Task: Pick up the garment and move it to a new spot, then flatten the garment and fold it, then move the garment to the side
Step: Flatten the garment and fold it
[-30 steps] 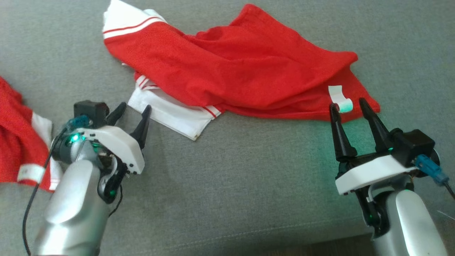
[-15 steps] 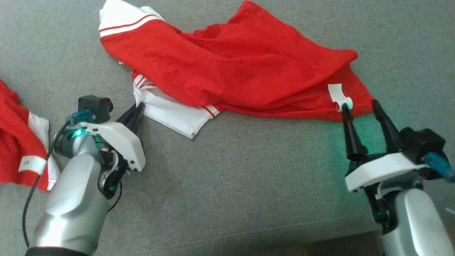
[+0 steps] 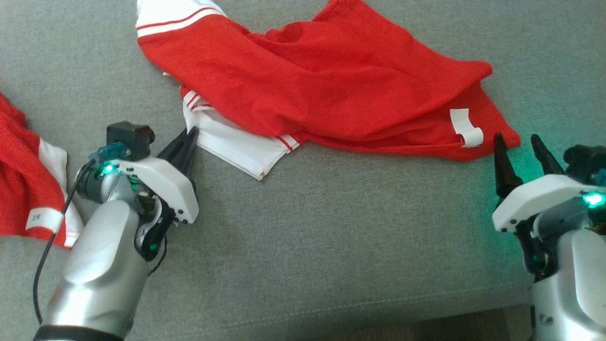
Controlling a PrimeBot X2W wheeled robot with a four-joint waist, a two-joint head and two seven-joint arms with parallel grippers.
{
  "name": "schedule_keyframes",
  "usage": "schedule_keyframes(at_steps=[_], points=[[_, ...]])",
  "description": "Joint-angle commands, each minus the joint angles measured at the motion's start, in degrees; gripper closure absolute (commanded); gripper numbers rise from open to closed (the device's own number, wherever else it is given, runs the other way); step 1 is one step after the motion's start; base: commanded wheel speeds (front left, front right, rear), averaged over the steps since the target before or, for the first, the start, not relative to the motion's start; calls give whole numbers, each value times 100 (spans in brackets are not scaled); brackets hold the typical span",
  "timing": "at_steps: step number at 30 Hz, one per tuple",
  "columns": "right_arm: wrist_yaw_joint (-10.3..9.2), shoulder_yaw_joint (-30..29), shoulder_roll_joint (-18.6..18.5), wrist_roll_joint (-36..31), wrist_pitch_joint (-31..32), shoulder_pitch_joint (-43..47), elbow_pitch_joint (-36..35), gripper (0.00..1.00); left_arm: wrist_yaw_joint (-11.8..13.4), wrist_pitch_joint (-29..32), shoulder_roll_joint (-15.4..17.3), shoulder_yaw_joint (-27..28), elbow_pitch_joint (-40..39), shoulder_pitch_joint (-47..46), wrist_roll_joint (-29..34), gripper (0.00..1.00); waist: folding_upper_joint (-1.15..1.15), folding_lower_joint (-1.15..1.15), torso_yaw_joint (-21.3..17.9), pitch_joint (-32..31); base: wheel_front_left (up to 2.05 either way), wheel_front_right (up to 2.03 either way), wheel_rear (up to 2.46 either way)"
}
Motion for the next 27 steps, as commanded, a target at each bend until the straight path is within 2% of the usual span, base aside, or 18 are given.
schedule_keyframes(at_steps=[1,7,8,9,10,18,22,23,27], points=[[-5,69,-25,0,107,-138,-121,0,29,-1,136,93,-74,-114,-15,100,0,0,16,22,0,0,0],[-5,16,-25,233,446,-257,101,0,32,-57,146,59,-186,-103,-38,100,0,0,68,93,0,0,0],[-5,25,-25,239,488,-255,138,39,32,-59,145,59,-197,-90,-55,100,0,0,77,92,0,0,0],[-5,37,-25,248,509,-249,155,66,38,-69,151,63,-210,-77,-66,100,0,0,83,93,0,0,0],[-5,61,-25,281,489,-246,145,100,47,-94,154,75,-230,-64,-80,100,0,0,91,95,0,0,0],[-5,235,-25,465,-44,-89,-342,100,306,-607,283,325,-754,248,-165,100,0,0,74,-76,0,0,0],[-5,300,-25,591,-184,13,-882,100,574,-861,422,563,-1515,547,-200,100,0,0,94,-278,0,0,0],[-5,300,-25,591,-184,13,-882,100,574,-861,422,563,-1515,547,-200,100,0,0,94,-278,0,0,0],[-5,346,-27,695,-161,36,-1483,100,869,-943,619,815,-2557,831,-183,100,0,0,148,-517,0,0,0]])
